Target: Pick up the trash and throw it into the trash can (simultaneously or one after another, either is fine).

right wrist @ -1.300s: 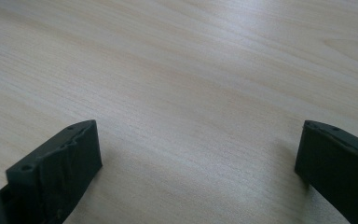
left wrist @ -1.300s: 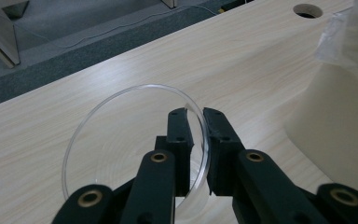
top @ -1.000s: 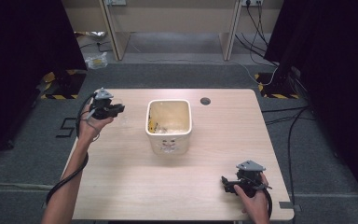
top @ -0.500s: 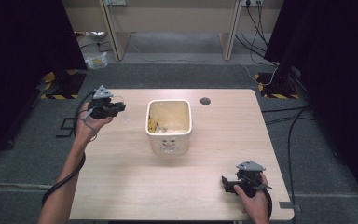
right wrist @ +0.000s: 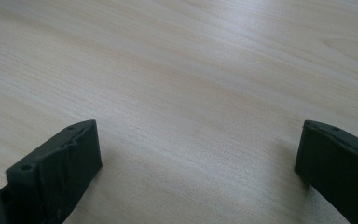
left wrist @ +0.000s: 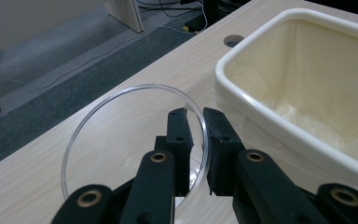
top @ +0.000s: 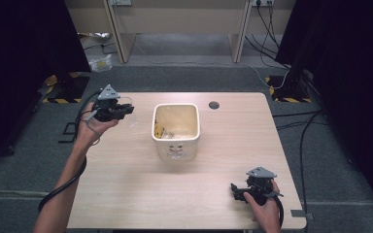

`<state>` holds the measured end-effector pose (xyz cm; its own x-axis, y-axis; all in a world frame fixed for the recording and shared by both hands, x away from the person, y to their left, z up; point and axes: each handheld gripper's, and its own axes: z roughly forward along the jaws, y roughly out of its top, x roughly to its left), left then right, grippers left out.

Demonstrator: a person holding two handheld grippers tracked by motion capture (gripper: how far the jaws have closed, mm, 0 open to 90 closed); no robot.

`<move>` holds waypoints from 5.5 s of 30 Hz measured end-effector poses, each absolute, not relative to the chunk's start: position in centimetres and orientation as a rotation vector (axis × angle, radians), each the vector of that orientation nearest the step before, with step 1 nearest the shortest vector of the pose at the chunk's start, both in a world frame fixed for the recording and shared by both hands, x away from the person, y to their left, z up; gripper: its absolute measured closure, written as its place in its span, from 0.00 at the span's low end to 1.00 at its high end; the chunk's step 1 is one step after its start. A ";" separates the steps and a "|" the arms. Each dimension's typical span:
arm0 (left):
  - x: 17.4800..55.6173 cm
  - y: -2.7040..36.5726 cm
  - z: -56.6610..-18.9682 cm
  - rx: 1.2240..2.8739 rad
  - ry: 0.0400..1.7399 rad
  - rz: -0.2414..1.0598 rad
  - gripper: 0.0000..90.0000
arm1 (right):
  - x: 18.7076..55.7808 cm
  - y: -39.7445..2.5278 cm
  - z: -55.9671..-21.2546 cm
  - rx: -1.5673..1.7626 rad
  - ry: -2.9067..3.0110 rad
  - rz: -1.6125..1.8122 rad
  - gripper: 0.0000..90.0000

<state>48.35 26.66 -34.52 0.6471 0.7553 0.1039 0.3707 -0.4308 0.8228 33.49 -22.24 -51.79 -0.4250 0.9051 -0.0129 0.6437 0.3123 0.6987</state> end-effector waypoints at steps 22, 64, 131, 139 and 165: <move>47.6 24.8 -31.0 2.056 0.794 0.608 0.90 | 33.5 -22.2 -51.8 1.377 2.180 0.878 0.00; 47.0 15.7 -29.9 2.101 0.571 0.517 0.90 | 33.5 -22.2 -51.8 1.376 2.180 0.878 0.01; 48.1 15.5 -34.3 2.108 0.723 0.369 0.41 | 33.5 -22.2 -51.8 1.371 2.181 0.875 0.01; 47.7 17.2 -34.0 2.060 0.759 0.377 0.33 | 33.5 -22.2 -51.8 1.369 2.181 0.875 0.01; 46.1 23.2 -34.1 1.972 0.861 0.424 0.26 | 33.5 -22.2 -51.8 1.370 2.181 0.875 0.01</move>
<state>46.15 23.23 -34.06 0.6969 0.7159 -0.0437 0.4018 -0.3392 0.8506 33.47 -22.22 -51.79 -0.4271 0.9040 -0.0183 0.6407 0.3169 0.6993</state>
